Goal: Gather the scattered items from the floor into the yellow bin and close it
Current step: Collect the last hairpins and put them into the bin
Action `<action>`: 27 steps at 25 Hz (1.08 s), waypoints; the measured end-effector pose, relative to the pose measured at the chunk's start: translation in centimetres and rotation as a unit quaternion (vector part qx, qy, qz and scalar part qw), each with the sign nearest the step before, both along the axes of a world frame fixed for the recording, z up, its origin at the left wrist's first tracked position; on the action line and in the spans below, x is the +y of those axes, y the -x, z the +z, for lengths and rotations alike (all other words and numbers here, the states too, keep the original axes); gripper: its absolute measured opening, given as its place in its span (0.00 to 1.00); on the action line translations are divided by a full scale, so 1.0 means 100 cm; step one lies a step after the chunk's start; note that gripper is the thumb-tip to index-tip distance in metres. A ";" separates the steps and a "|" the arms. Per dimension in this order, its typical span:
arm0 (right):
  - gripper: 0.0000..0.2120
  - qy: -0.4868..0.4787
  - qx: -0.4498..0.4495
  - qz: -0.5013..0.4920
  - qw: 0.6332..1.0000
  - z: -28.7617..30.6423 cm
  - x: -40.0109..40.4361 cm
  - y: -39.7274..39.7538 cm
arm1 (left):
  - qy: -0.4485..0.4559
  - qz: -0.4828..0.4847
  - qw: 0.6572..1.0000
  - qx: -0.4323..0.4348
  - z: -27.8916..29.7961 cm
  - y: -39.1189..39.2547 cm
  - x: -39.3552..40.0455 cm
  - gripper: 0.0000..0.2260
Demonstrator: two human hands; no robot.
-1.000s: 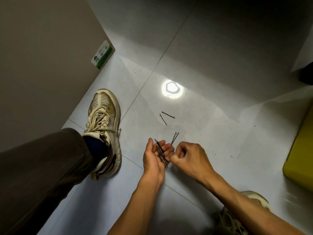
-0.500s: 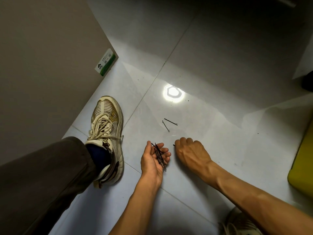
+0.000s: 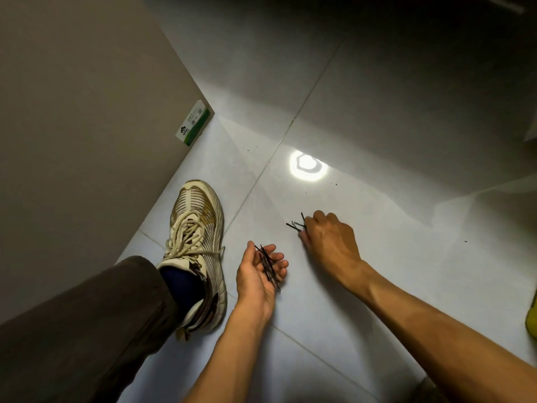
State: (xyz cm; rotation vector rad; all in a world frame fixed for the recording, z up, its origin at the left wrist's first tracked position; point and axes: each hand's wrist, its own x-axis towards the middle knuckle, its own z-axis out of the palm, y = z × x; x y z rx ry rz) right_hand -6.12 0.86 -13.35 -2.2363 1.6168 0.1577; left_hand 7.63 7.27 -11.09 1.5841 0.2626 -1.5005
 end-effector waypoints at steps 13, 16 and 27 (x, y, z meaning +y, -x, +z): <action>0.05 -0.121 -0.045 -0.127 0.984 -0.008 0.012 0.015 | 0.014 -0.013 1.000 -0.001 0.011 0.011 -0.009 0.20; 0.11 -0.265 -0.294 -0.293 0.870 0.010 0.012 0.036 | 0.017 0.003 1.000 0.000 0.017 0.013 -0.006 0.20; 0.10 -0.184 -0.633 -0.366 0.657 0.197 0.087 0.189 | 0.121 -0.169 0.969 0.135 0.149 0.188 -0.017 0.13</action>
